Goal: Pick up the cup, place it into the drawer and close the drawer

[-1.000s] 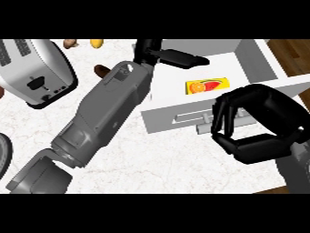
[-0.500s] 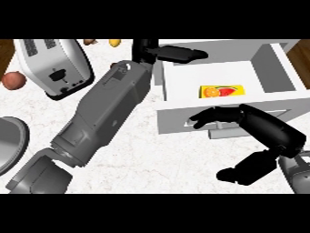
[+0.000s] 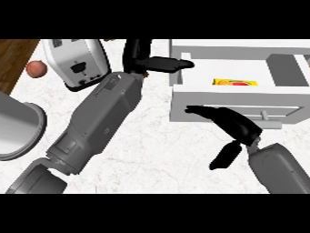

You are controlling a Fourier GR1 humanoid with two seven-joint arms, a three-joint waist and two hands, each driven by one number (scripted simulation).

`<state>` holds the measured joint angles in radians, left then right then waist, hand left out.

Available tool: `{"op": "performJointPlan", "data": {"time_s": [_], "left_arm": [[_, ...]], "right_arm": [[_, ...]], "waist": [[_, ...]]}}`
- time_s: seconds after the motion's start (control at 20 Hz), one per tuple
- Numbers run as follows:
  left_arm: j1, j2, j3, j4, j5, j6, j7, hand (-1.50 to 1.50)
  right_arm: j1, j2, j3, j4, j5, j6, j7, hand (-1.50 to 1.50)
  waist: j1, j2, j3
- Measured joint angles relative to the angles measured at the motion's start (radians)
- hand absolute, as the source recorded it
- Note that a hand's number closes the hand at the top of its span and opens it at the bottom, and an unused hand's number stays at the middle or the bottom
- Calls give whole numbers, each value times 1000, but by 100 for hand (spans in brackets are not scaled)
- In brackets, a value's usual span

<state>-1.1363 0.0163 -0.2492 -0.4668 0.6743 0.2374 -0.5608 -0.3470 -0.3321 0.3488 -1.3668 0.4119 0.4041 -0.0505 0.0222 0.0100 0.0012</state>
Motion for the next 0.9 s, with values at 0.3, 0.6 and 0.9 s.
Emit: {"op": "performJointPlan", "data": {"time_s": [0.3,0.6,0.9], "left_arm": [[103,47,-1,-83,1,-46,-3,-150],[168,100,1,-168,11,-91,26,-150],[226,138,-4,-227,16,-131,49,-150]], "right_arm": [[-140,27,-21,358,94,-90,-138,150],[-296,29,-123,622,95,-185,-283,150],[-420,11,-228,787,49,-219,-360,150]], "waist": [[47,-1,-1],[85,6,1],[118,18,7]]}}
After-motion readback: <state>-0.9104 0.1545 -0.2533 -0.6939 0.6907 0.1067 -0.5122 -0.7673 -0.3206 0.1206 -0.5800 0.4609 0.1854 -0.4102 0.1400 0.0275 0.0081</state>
